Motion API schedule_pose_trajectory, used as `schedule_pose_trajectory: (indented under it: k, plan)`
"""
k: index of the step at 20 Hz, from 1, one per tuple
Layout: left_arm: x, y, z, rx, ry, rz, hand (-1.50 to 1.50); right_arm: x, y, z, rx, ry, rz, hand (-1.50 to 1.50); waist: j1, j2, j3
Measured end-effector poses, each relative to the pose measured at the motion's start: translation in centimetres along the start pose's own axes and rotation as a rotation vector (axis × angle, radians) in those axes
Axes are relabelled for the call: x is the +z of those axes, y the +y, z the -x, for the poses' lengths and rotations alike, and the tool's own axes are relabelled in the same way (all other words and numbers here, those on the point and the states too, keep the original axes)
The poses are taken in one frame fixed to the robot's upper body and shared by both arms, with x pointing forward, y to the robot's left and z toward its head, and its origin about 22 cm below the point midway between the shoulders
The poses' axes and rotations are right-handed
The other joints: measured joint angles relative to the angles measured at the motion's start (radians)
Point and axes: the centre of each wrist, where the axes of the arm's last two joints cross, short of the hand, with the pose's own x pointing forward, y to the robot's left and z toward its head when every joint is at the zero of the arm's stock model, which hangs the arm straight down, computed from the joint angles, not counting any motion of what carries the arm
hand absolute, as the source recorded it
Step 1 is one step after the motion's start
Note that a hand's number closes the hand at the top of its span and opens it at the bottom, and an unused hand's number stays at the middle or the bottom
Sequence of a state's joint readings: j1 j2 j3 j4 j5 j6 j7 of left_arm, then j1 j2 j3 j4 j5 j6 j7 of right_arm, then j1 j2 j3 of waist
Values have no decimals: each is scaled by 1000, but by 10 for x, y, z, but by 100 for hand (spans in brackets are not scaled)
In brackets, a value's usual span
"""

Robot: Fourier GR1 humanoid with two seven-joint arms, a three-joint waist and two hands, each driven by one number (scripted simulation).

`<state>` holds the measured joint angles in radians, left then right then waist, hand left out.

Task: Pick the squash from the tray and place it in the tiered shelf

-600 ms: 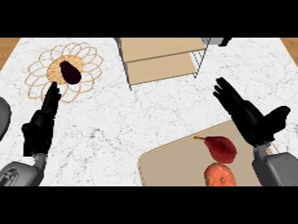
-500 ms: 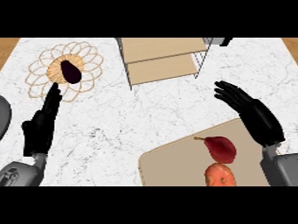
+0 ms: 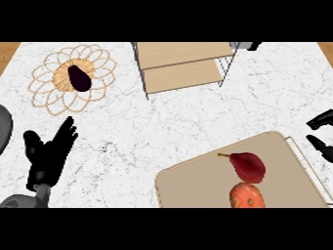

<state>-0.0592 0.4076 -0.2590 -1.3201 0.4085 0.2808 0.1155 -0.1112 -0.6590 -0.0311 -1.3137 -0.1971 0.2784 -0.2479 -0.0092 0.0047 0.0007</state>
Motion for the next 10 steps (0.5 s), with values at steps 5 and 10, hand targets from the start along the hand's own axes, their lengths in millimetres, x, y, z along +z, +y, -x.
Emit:
schedule_pose_trajectory:
  k: [5,10]
  plan:
    - [1,-1,-2,25,52,31,0,28,-24,25,6,-58,-121,-150,8,-3,1]
    - [4,8,-4,21,63,34,0,36,-42,7,55,-72,-286,-150,5,-6,0]
